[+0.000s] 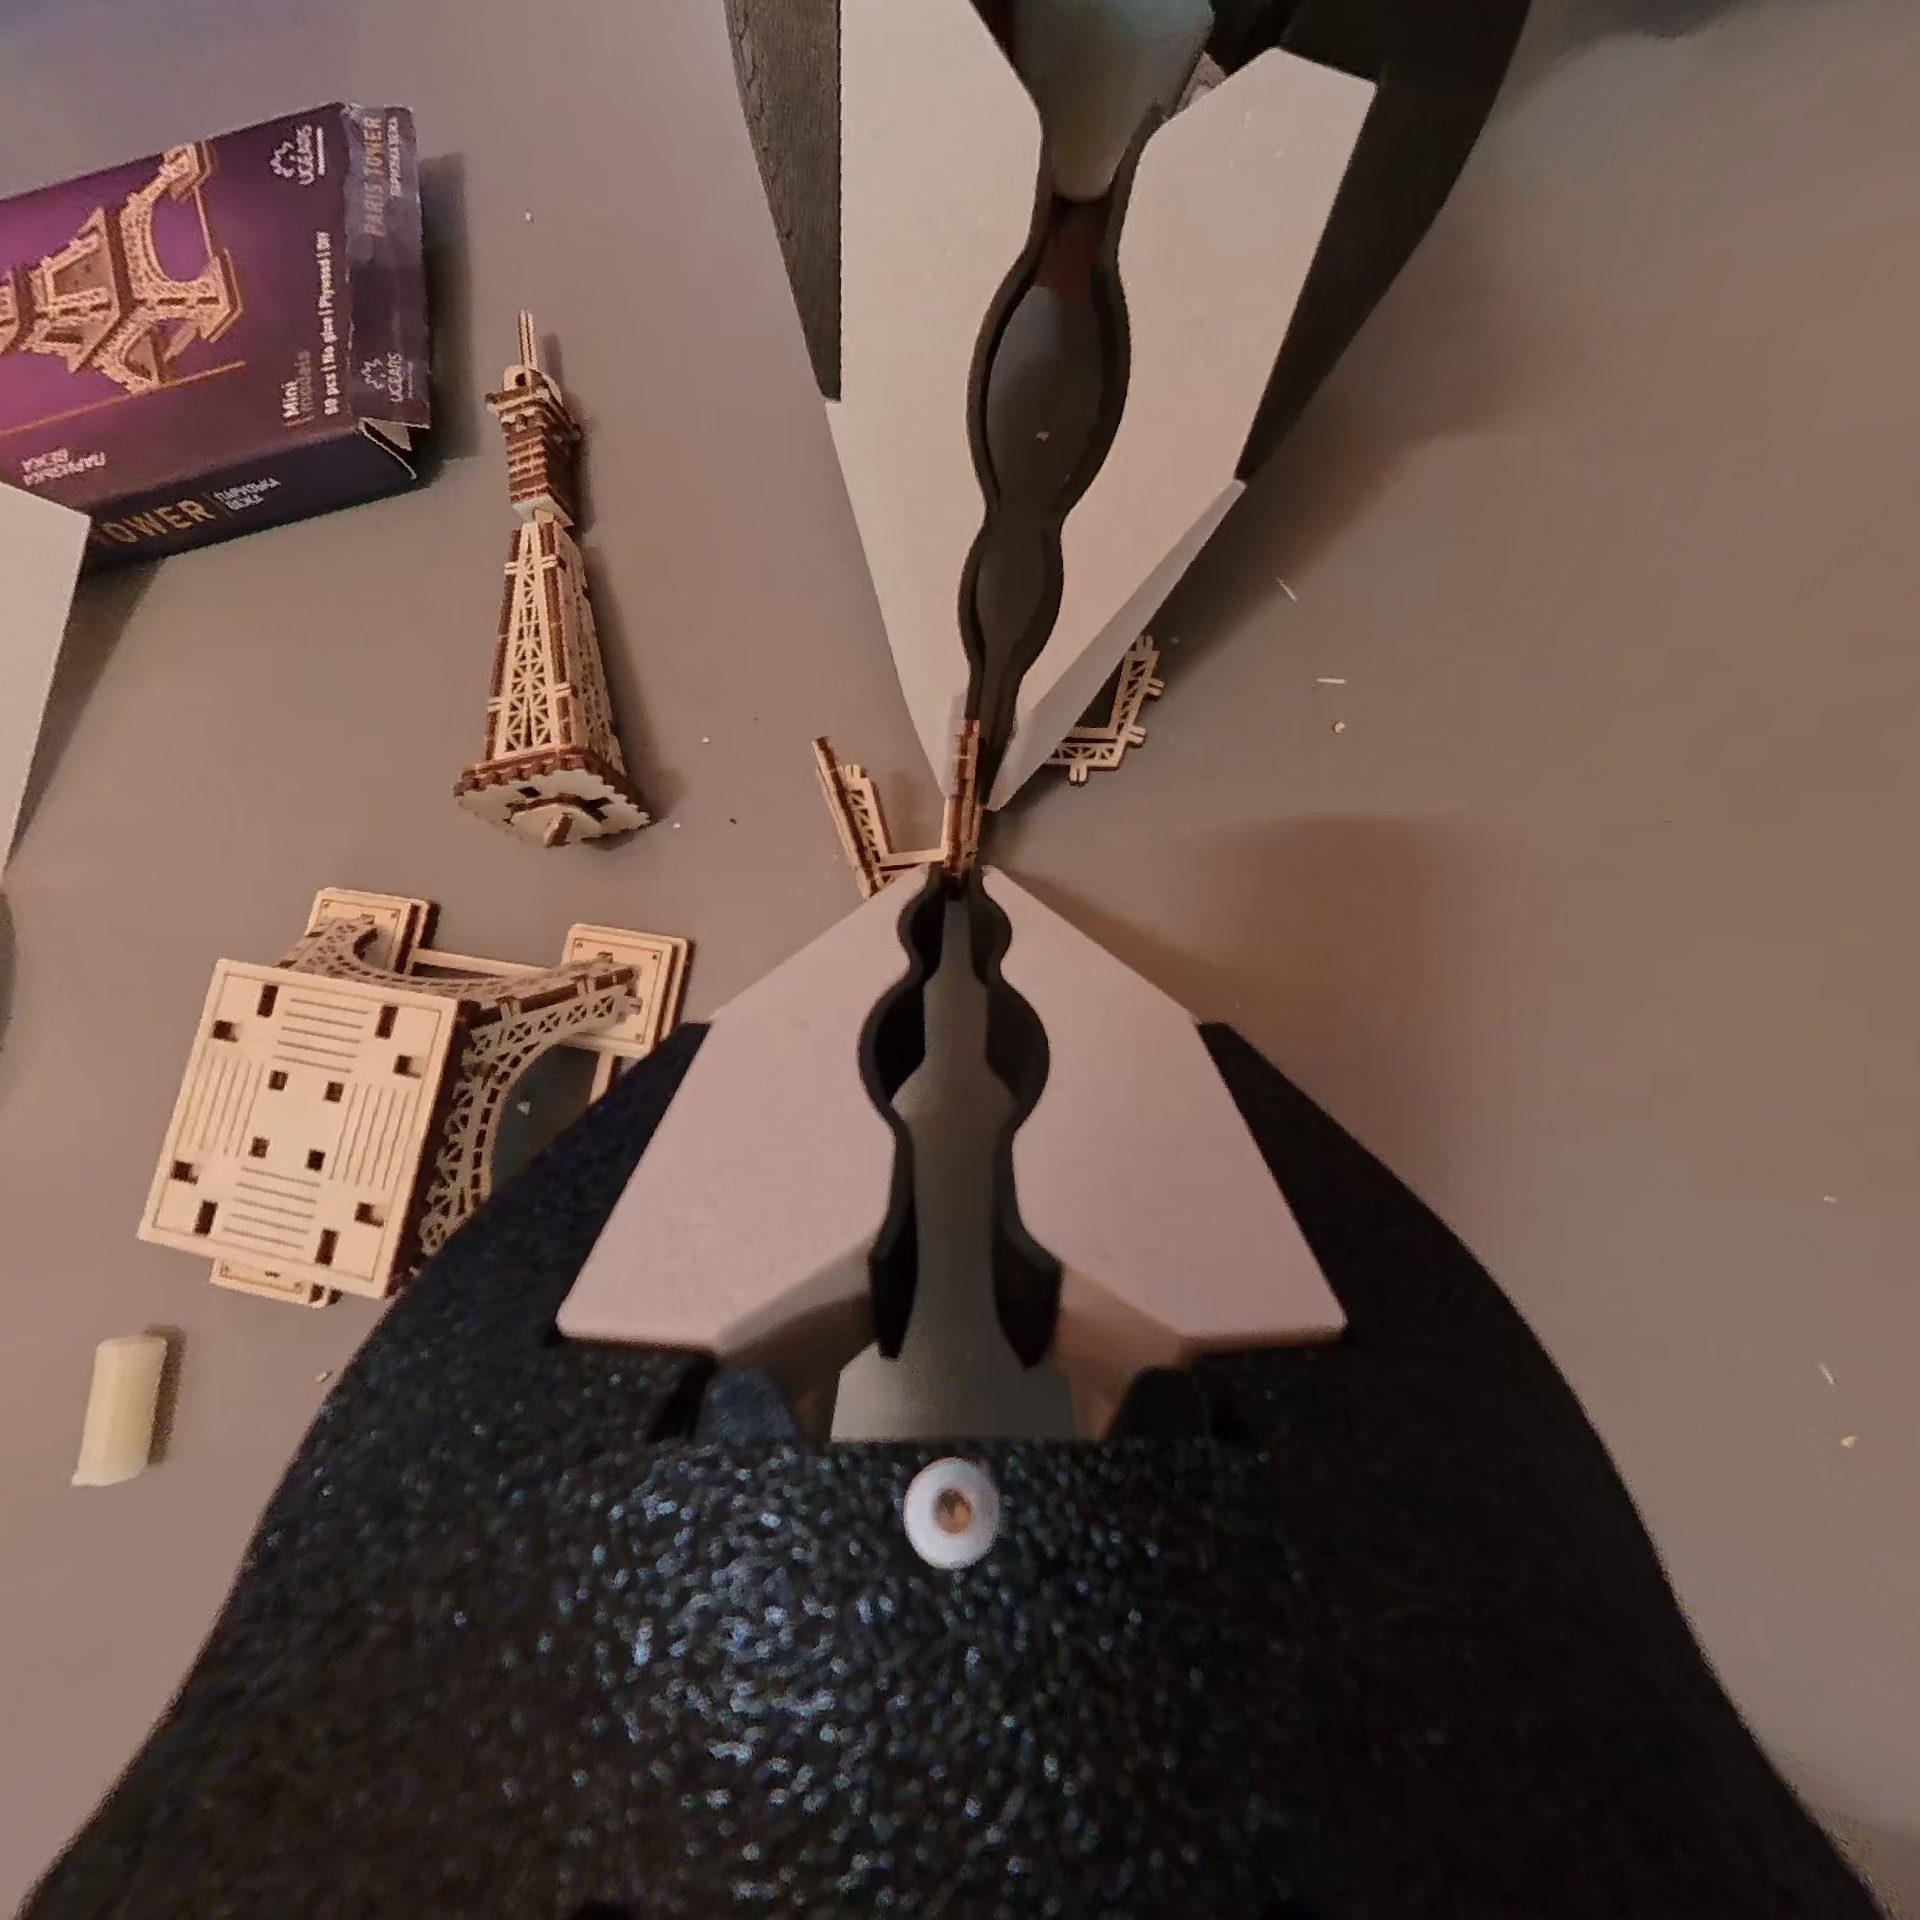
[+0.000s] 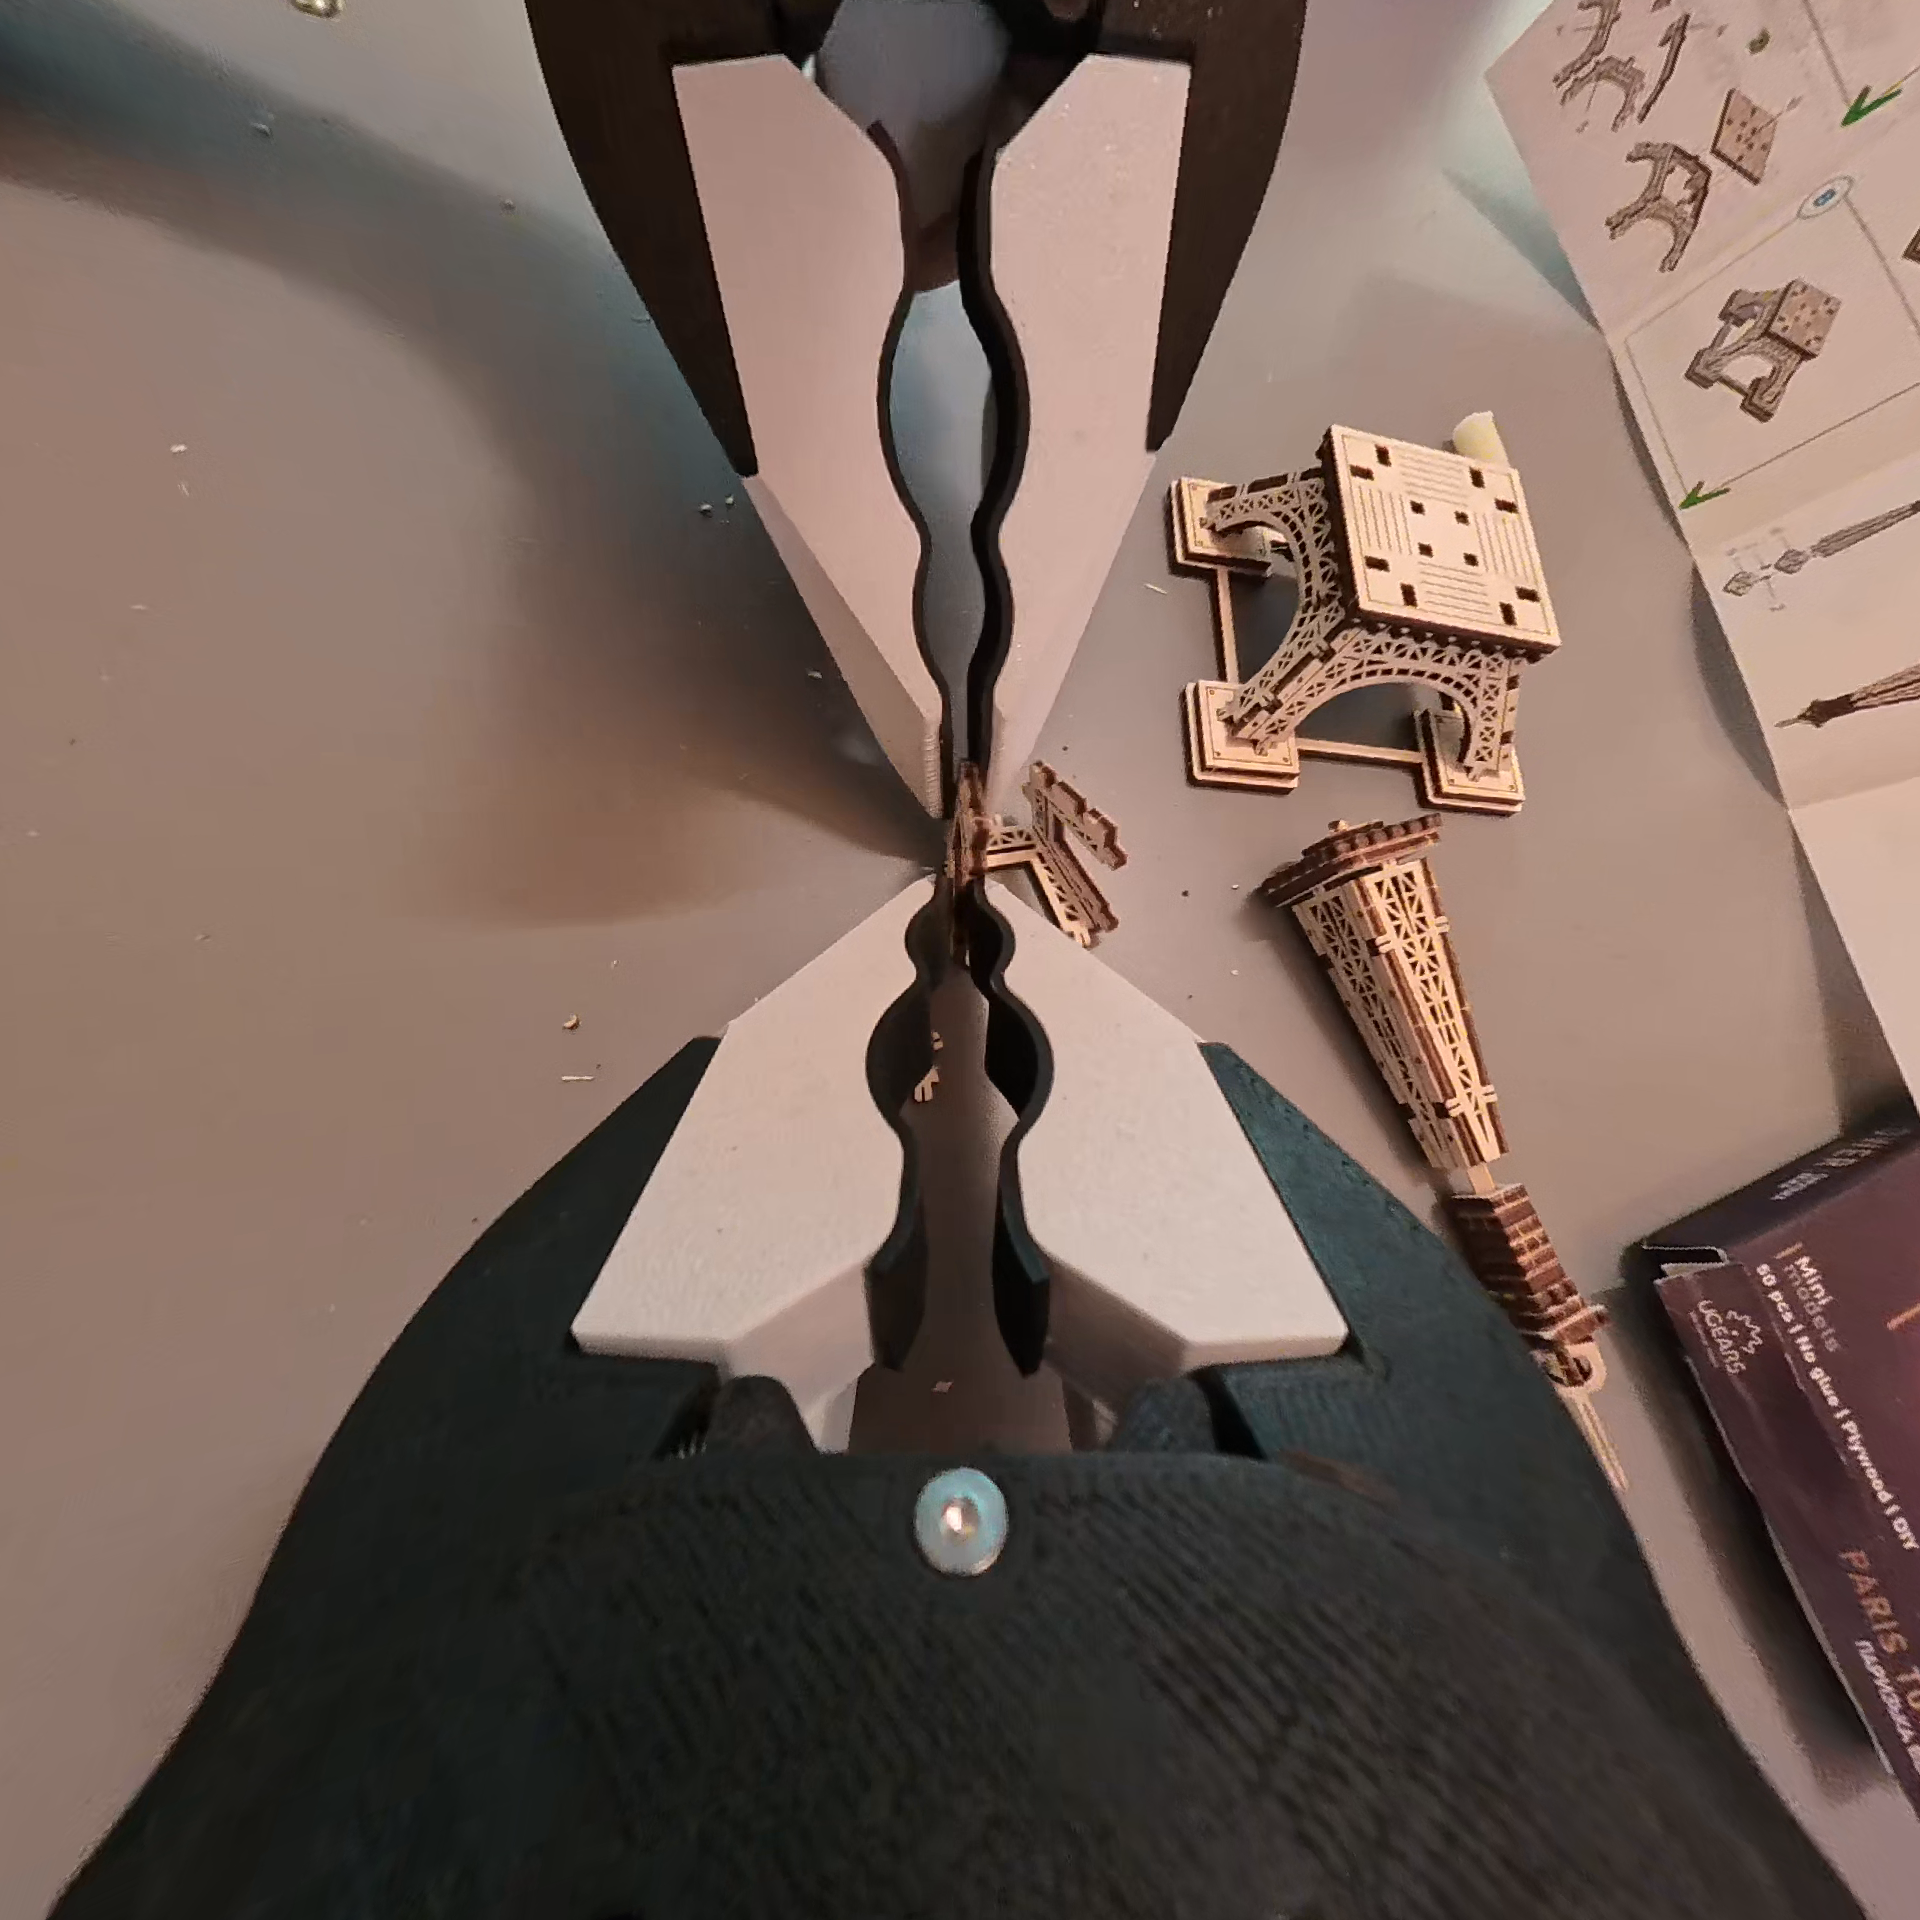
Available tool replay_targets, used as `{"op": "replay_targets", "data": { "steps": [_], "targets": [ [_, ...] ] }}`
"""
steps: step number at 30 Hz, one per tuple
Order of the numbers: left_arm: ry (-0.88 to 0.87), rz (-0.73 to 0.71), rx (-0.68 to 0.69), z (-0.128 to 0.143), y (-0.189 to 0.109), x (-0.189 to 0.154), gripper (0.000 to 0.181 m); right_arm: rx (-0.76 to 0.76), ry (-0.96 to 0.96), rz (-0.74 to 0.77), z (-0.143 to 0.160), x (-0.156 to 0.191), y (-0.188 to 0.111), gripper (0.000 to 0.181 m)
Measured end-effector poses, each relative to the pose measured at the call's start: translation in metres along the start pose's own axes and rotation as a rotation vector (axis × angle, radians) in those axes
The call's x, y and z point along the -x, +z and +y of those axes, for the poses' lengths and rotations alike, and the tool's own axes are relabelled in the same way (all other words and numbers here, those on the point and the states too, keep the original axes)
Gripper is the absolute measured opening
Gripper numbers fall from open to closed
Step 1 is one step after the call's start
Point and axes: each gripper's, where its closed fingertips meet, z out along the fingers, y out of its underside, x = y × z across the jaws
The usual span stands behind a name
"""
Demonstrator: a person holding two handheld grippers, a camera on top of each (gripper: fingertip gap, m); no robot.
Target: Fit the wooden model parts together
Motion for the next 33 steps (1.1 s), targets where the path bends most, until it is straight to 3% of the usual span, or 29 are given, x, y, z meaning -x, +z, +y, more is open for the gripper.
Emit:
{"op": "replay_targets", "data": {
  "steps": [3, 10, 20, 33],
  "targets": [
    [-0.002, 0.004, -0.023, -0.0043, 0.0, -0.0021, 0.01, -0.015, 0.029, -0.005, -0.0001, -0.0002, 0.0001, 0.001],
    [0.018, -0.019, 0.001, -0.0049, 0.0028, 0.0014, 0.003, -0.021, 0.058, -0.035, 0.0003, -0.0004, 0.0005, 0.001],
    [-0.001, 0.078, 0.044, -0.0038, 0.0032, -0.0003, 0.001, -0.016, 0.074, -0.034, 0.001, -0.001, 0.0014, 0.001],
    [0.01, 0.043, 0.088, -0.0031, 0.0033, -0.0009, 0.001, -0.019, 0.082, -0.021, -0.0001, -0.0005, 0.0009, 0.001]
  ]
}}
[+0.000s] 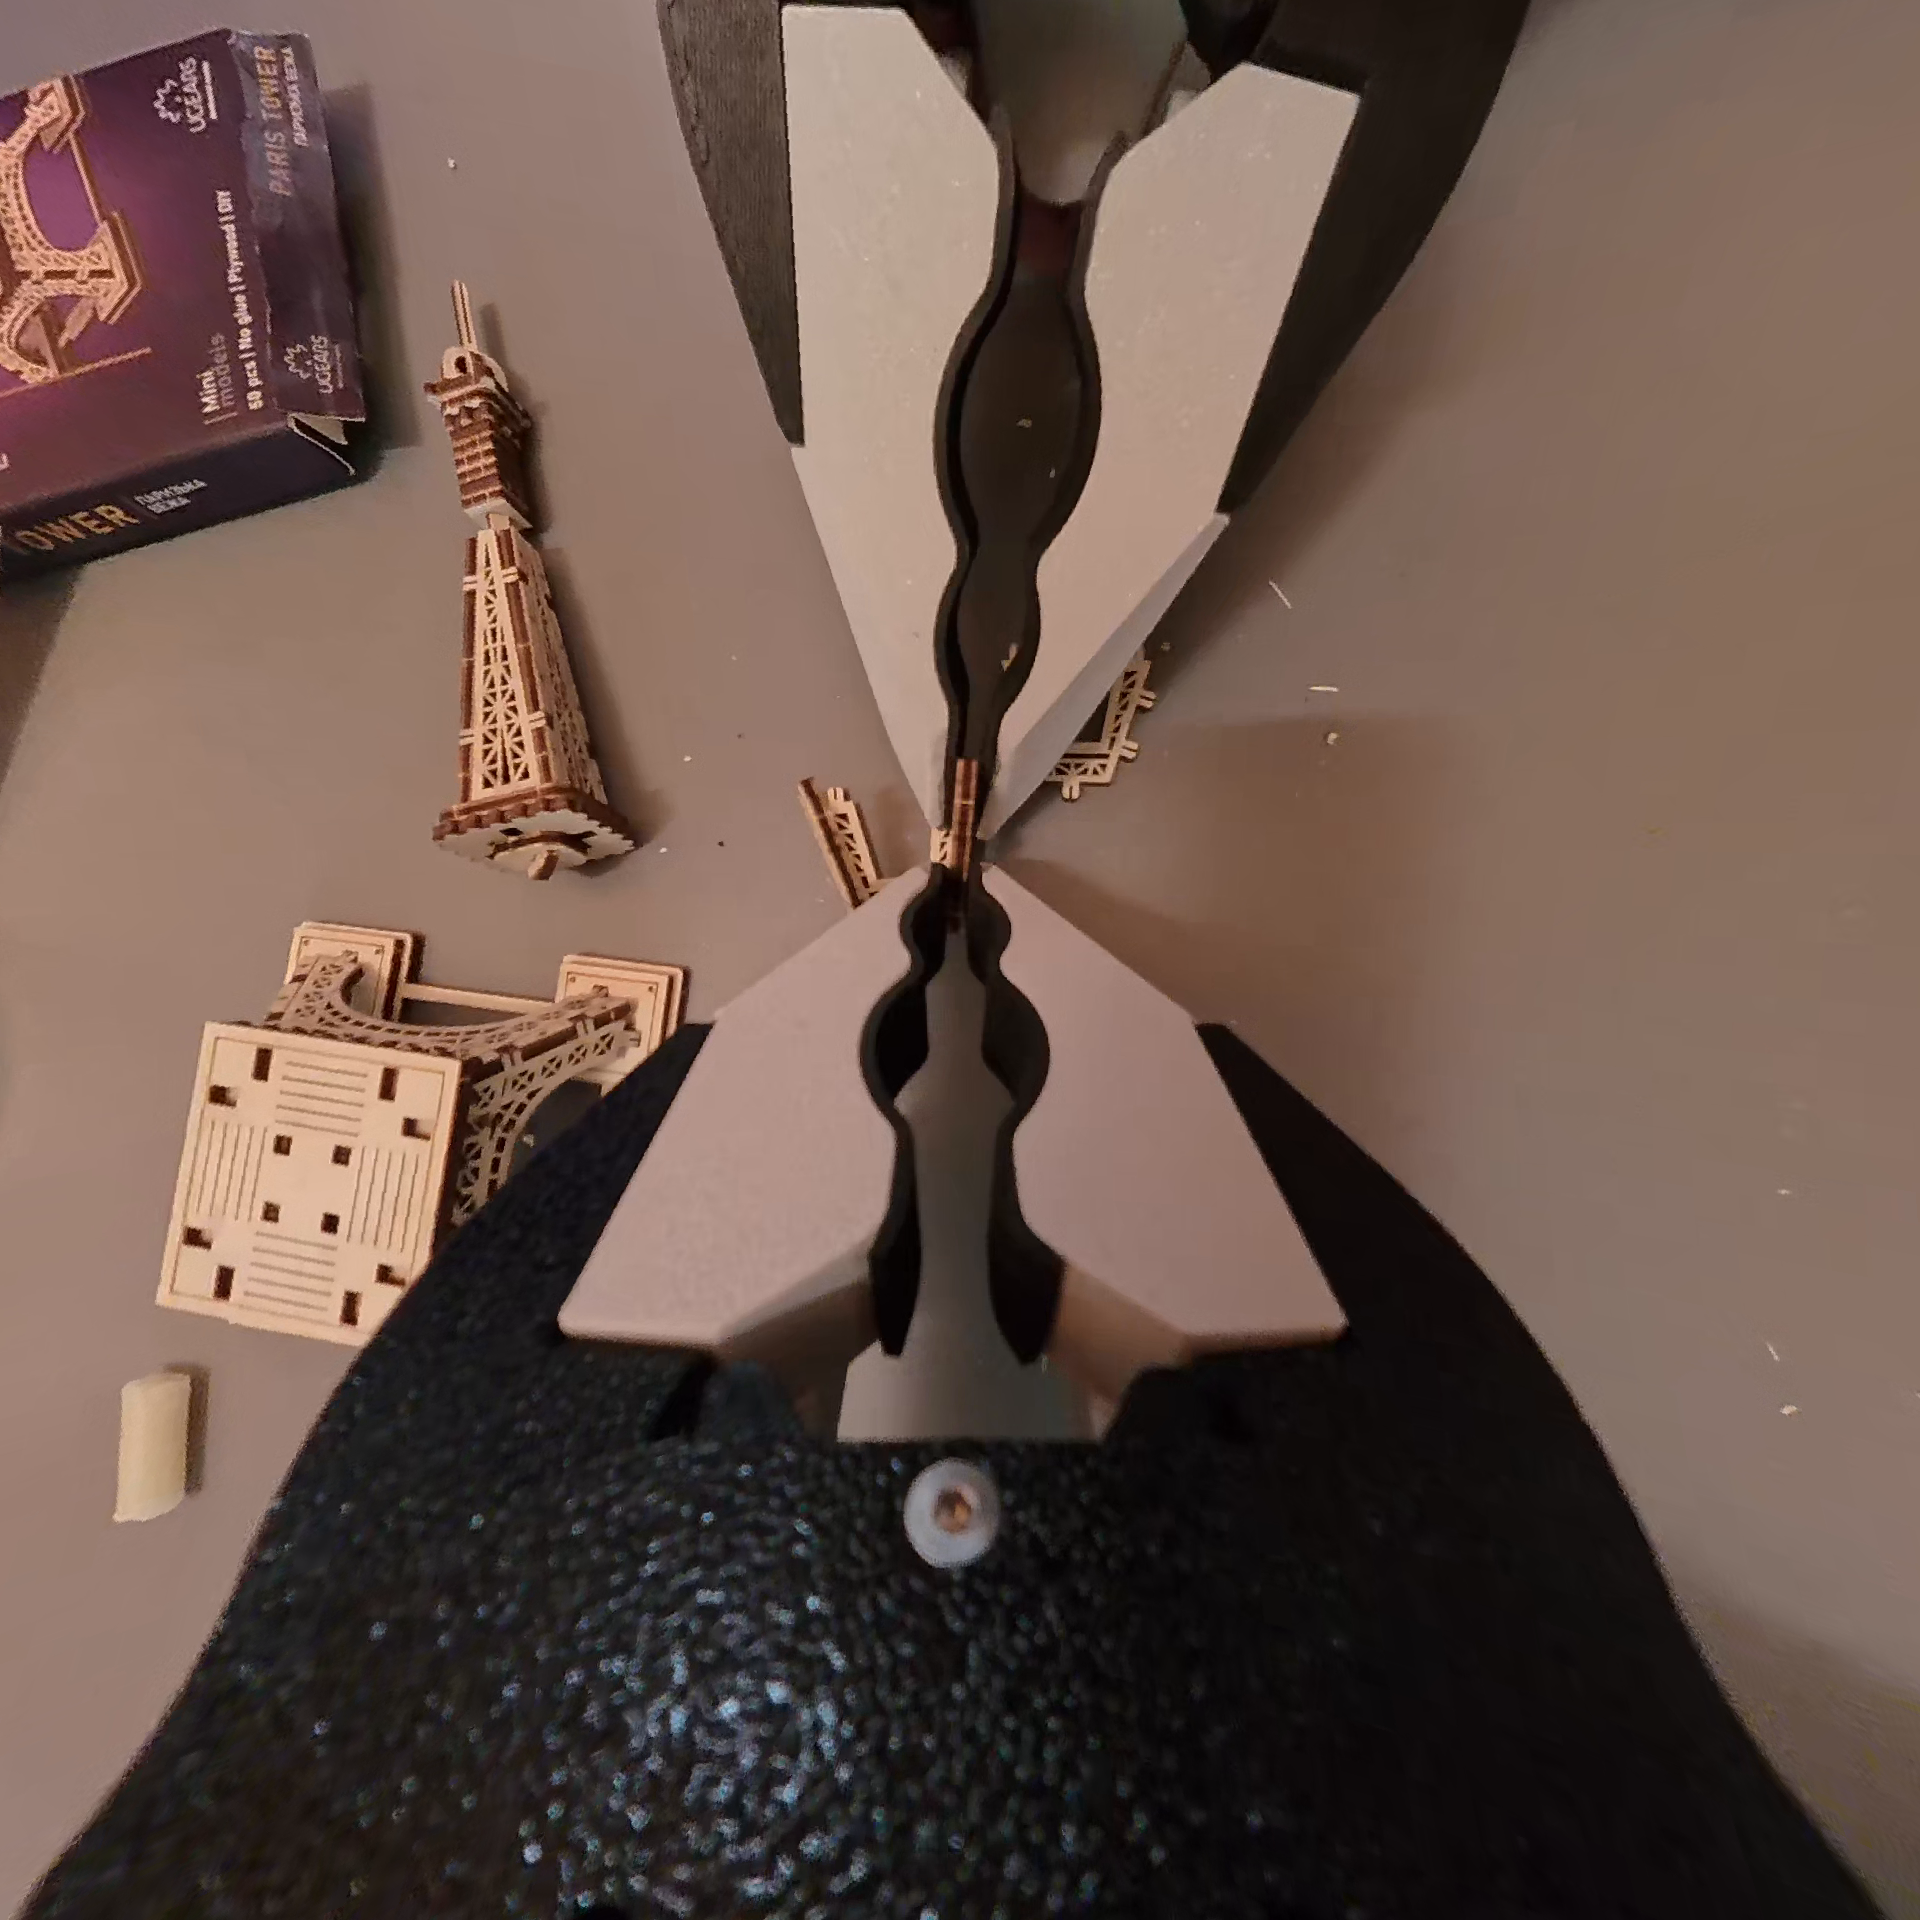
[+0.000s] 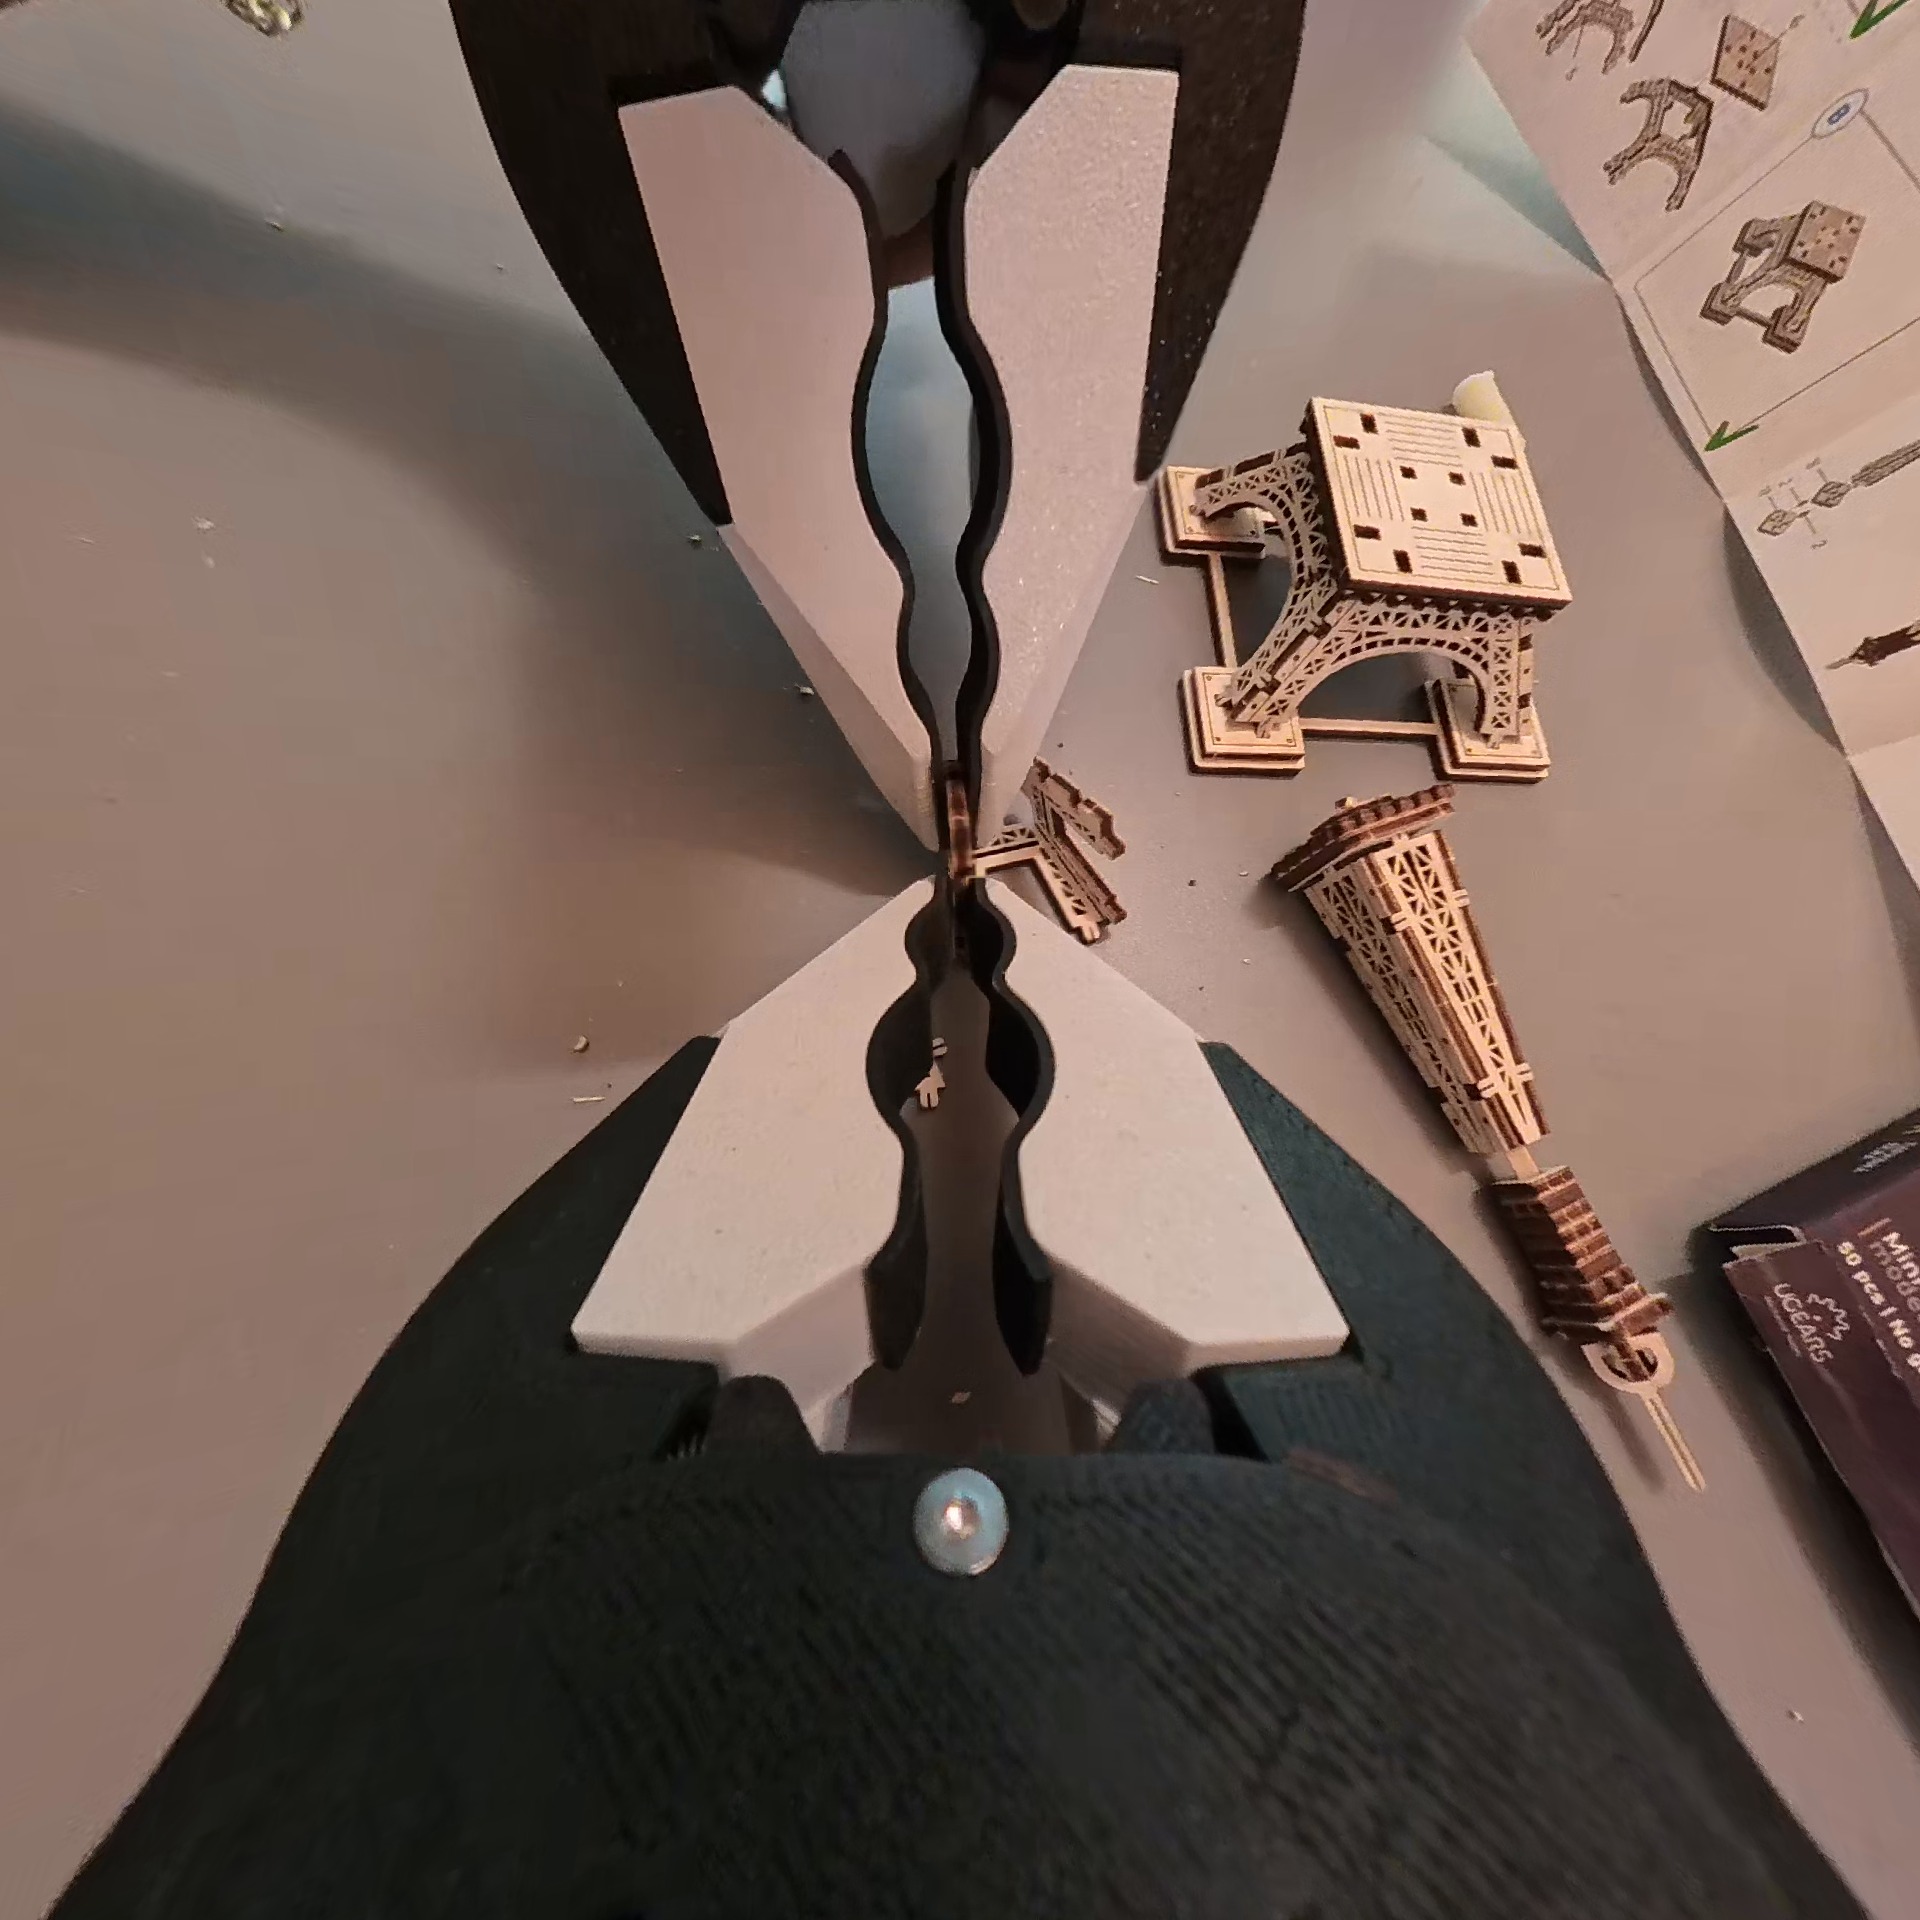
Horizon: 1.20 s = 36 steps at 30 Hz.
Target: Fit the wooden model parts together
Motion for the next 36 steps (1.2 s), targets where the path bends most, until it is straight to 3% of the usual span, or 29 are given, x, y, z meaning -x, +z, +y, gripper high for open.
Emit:
{"op": "replay_targets", "data": {
  "steps": [3, 4, 6, 10, 13, 19, 22, 26, 36],
  "targets": [
    [-0.022, -0.001, -0.02, -0.001, 0.0, 0.0, 0.001, -0.01, 0.038, -0.083, -0.001, 0.006, -0.002, 0.018],
    [-0.026, -0.002, -0.026, -0.001, 0.0, 0.0, 0.001, -0.025, 0.042, -0.07, -0.003, 0.003, -0.004, 0.029],
    [-0.031, 0.0, -0.034, -0.001, 0.0, 0.0, 0.001, -0.052, 0.029, -0.04, -0.005, 0.0, -0.007, 0.033],
    [-0.035, 0.021, -0.021, -0.001, 0.0, 0.0, 0.001, 0.026, 0.031, 0.001, 0.011, -0.008, -0.008, 0.031],
    [-0.046, 0.041, 0.016, -0.001, 0.0, 0.0, 0.001, 0.022, 0.055, -0.033, 0.011, -0.006, -0.008, 0.009],
    [-0.086, 0.064, 0.104, -0.001, 0.001, 0.0, 0.001, -0.022, 0.025, -0.077, 0.005, -0.002, -0.012, 0.01],
    [-0.097, 0.068, 0.132, -0.001, 0.001, 0.0, 0.001, 0.0, 0.003, -0.056, 0.007, -0.004, -0.009, 0.001],
    [-0.078, 0.063, 0.165, 0.0, 0.001, 0.001, 0.001, 0.029, -0.052, -0.048, 0.01, -0.004, -0.004, 0.002],
    [-0.054, 0.044, 0.186, -0.001, 0.001, 0.002, 0.001, 0.014, -0.07, -0.049, 0.008, -0.004, -0.004, 0.002]
  ]
}}
